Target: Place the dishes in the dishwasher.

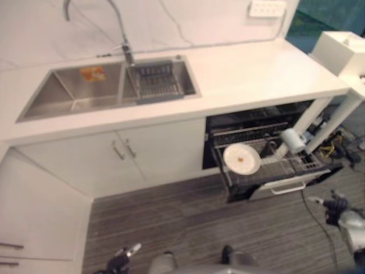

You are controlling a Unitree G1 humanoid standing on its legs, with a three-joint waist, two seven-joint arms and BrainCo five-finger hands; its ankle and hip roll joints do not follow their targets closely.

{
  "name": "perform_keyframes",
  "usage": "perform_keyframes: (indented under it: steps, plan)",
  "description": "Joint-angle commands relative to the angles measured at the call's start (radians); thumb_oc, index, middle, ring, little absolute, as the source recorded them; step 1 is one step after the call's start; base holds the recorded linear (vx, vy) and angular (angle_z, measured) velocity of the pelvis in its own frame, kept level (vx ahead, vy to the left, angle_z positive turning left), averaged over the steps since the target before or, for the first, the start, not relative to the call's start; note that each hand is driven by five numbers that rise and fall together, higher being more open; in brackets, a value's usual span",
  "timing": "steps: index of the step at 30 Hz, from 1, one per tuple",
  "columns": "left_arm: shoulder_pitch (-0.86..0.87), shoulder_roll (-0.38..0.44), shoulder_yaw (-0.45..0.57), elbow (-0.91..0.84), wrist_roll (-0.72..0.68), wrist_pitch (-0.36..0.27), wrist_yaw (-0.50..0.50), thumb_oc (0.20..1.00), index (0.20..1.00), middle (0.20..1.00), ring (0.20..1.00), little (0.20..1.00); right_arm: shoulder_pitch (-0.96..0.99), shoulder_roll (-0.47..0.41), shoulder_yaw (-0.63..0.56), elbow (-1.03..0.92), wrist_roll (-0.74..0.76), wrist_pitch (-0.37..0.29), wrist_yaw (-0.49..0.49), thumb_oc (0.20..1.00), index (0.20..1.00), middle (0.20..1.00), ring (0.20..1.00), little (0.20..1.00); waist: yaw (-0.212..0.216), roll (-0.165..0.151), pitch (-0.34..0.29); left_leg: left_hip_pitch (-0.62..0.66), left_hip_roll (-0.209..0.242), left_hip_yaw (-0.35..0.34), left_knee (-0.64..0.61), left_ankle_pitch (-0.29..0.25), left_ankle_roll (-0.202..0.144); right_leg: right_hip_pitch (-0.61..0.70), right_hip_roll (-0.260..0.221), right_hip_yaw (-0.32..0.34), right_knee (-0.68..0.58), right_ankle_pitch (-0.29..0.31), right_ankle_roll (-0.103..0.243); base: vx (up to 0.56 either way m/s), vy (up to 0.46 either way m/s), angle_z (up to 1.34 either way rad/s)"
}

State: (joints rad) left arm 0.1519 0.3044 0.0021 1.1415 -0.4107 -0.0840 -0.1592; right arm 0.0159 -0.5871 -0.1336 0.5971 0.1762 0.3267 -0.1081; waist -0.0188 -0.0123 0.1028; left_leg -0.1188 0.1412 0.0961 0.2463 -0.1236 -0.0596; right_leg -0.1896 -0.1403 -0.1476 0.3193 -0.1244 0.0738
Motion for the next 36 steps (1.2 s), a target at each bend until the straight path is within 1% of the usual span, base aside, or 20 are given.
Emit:
perform_keyframes:
  steps: [1,2,4,5,7,8,9,10,14,18,20,23,24,26,27,28,29,34,36]
  plan:
    - [-0.016,0.04,0.012,-0.011,0.047,-0.05,-0.001,1.0,1.0,1.0,1.0,1.0,-0.153,-0.039,0.012,0.018,0.084,-0.038,-0.04,1.0,1.0,1.0,1.0,1.0,0.035,-0.025,0.057,-0.005,0.033,0.019,0.054,-0.044,0.007,0.043,-0.014,0.014,-0.019,0.019,0.011,0.1,-0.038,-0.01]
    - [-0.014,0.038,0.007,0.001,0.047,-0.052,0.002,1.0,1.0,1.0,1.0,1.0,-0.152,-0.023,0.014,0.048,0.081,-0.045,-0.056,1.0,1.0,1.0,1.0,1.0,0.036,-0.021,0.052,0.003,0.035,0.02,0.054,-0.046,0.006,0.052,-0.015,0.012,-0.019,0.015,0.011,0.1,-0.049,0.0]
    - [-0.016,0.04,0.0,0.01,0.056,-0.046,0.003,1.0,1.0,1.0,1.0,1.0,-0.161,-0.002,0.021,0.094,0.16,-0.053,-0.05,1.0,1.0,1.0,1.0,1.0,0.039,-0.015,0.045,0.012,0.035,0.019,0.054,-0.049,0.004,0.062,-0.014,0.01,-0.019,0.009,0.01,0.09,-0.053,0.02]
    - [-0.02,0.041,-0.005,0.018,0.058,-0.048,0.0,1.0,1.0,1.0,1.0,1.0,-0.17,0.009,0.023,0.117,0.181,-0.047,-0.04,1.0,1.0,1.0,1.0,1.0,0.041,-0.012,0.043,0.014,0.036,0.018,0.054,-0.049,0.003,0.065,-0.015,0.008,-0.019,0.007,0.01,0.08,-0.044,0.01]
    - [-0.031,0.038,-0.026,0.045,0.057,-0.059,-0.004,1.0,1.0,1.0,1.0,1.0,-0.196,0.044,0.033,0.211,0.281,-0.073,-0.002,1.0,1.0,1.0,1.0,1.0,0.05,-0.002,0.037,0.02,0.036,0.012,0.054,-0.047,0.001,0.073,-0.017,0.001,-0.019,0.003,0.008,0.08,-0.039,-0.01]
    - [-0.037,0.036,-0.037,0.058,0.058,-0.066,-0.007,1.0,1.0,1.0,1.0,1.0,-0.211,0.061,0.03,0.271,0.33,-0.102,0.019,1.0,1.0,1.0,1.0,1.0,0.055,0.003,0.035,0.023,0.036,0.009,0.054,-0.047,0.001,0.077,-0.018,-0.002,-0.019,0.001,0.007,0.08,-0.036,0.01]
    - [-0.046,0.034,-0.049,0.07,0.06,-0.068,-0.009,1.0,1.0,1.0,1.0,1.0,-0.229,0.074,0.023,0.337,0.361,-0.141,0.023,1.0,1.0,1.0,1.0,1.0,0.062,0.009,0.031,0.025,0.035,0.005,0.054,-0.046,0.0,0.081,-0.019,-0.006,-0.019,-0.001,0.006,0.08,-0.037,0.01]
    - [-0.048,0.031,-0.058,0.079,0.065,-0.073,-0.01,1.0,1.0,1.0,1.0,1.0,-0.239,0.08,0.022,0.374,0.376,-0.163,0.018,1.0,1.0,1.0,1.0,1.0,0.067,0.012,0.029,0.026,0.034,0.002,0.054,-0.047,0.0,0.084,-0.019,-0.009,-0.019,-0.003,0.007,0.07,-0.032,0.07]
    - [-0.053,0.034,-0.089,0.095,0.068,-0.07,-0.015,1.0,1.0,1.0,1.0,1.0,-0.29,0.076,0.023,0.489,0.394,-0.21,0.027,1.0,1.0,1.0,1.0,1.0,0.085,0.029,0.02,0.029,0.029,-0.013,0.054,-0.044,-0.002,0.091,-0.023,-0.02,-0.019,-0.007,0.006,0.06,-0.028,0.11]
    - [-0.063,0.043,-0.114,0.105,0.06,-0.055,-0.011,1.0,1.0,1.0,1.0,1.0,-0.354,0.038,0.038,0.605,0.374,-0.225,0.03,1.0,1.0,1.0,1.0,1.0,0.104,0.05,0.02,0.025,0.019,-0.037,0.054,-0.033,-0.004,0.093,-0.029,-0.028,-0.019,-0.005,0.007,0.05,-0.035,0.13]
    - [-0.064,0.044,-0.119,0.104,0.059,-0.05,-0.008,1.0,1.0,1.0,1.0,1.0,-0.376,0.023,0.045,0.622,0.362,-0.225,0.026,1.0,1.0,1.0,1.0,1.0,0.108,0.057,0.022,0.022,0.014,-0.044,0.054,-0.031,-0.004,0.092,-0.031,-0.028,-0.019,-0.005,0.007,0.02,-0.011,0.01]
    - [-0.078,0.054,-0.14,0.079,0.043,-0.026,-0.009,1.0,1.0,1.0,1.0,1.0,-0.478,-0.027,0.097,0.641,0.318,-0.212,0.0,1.0,1.0,1.0,1.0,1.0,0.124,0.086,0.049,-0.01,-0.005,-0.069,0.054,-0.014,-0.005,0.067,-0.042,-0.029,-0.019,0.008,0.008,-0.03,-0.02,0.04]
    - [-0.078,0.054,-0.14,0.079,0.043,-0.026,-0.009,1.0,1.0,1.0,1.0,1.0,-0.478,-0.027,0.097,0.641,0.318,-0.212,0.0,1.0,1.0,1.0,1.0,1.0,0.124,0.086,0.049,-0.01,-0.005,-0.069,0.054,-0.014,-0.005,0.067,-0.042,-0.029,-0.019,0.008,0.008,-0.07,0.014,0.12]
    - [-0.097,0.054,-0.162,0.044,0.02,-0.006,-0.008,1.0,1.0,1.0,1.0,1.0,-0.581,-0.098,0.133,0.647,0.271,-0.203,-0.011,1.0,1.0,1.0,1.0,1.0,0.131,0.124,0.089,-0.05,-0.03,-0.083,0.054,-0.002,-0.002,0.031,-0.057,-0.024,-0.019,0.02,0.009,-0.17,0.063,0.22]
    - [-0.108,0.053,-0.169,0.034,0.005,0.002,-0.007,1.0,1.0,1.0,1.0,1.0,-0.626,-0.121,0.148,0.652,0.254,-0.202,-0.013,1.0,1.0,1.0,1.0,1.0,0.132,0.139,0.105,-0.068,-0.038,-0.085,0.054,0.003,-0.002,0.013,-0.063,-0.021,-0.019,0.025,0.011,-0.19,0.073,0.1]
    - [-0.113,0.055,-0.174,0.029,-0.004,0.006,-0.007,1.0,1.0,1.0,1.0,1.0,-0.649,-0.135,0.156,0.652,0.248,-0.2,-0.014,1.0,1.0,1.0,1.0,1.0,0.133,0.146,0.115,-0.077,-0.042,-0.087,0.054,0.005,-0.003,0.004,-0.066,-0.02,-0.019,0.028,0.011,-0.25,0.092,0.03]
    - [-0.137,0.056,-0.191,0.012,-0.025,0.01,-0.009,1.0,1.0,1.0,1.0,1.0,-0.74,-0.185,0.19,0.654,0.232,-0.192,-0.014,1.0,1.0,1.0,1.0,1.0,0.135,0.173,0.154,-0.114,-0.056,-0.092,0.054,0.014,-0.001,-0.031,-0.076,-0.013,-0.019,0.037,0.012,-0.26,0.085,0.09]
    - [-0.162,0.058,-0.229,-0.025,-0.102,0.003,-0.004,1.0,1.0,1.0,1.0,1.0,-0.974,-0.266,0.316,0.638,0.179,-0.192,-0.01,1.0,1.0,1.0,1.0,1.0,0.133,0.224,0.236,-0.193,-0.082,-0.094,0.054,0.031,0.002,-0.112,-0.09,0.008,-0.019,0.054,0.013,-0.15,0.083,-0.03]
    - [-0.16,0.056,-0.232,-0.044,-0.119,0.003,-0.004,1.0,1.0,1.0,1.0,1.0,-1.045,-0.283,0.355,0.629,0.154,-0.196,-0.004,1.0,1.0,1.0,1.0,1.0,0.131,0.239,0.254,-0.214,-0.086,-0.091,0.054,0.034,0.002,-0.135,-0.093,0.016,-0.019,0.058,0.013,-0.03,0.068,-0.21]
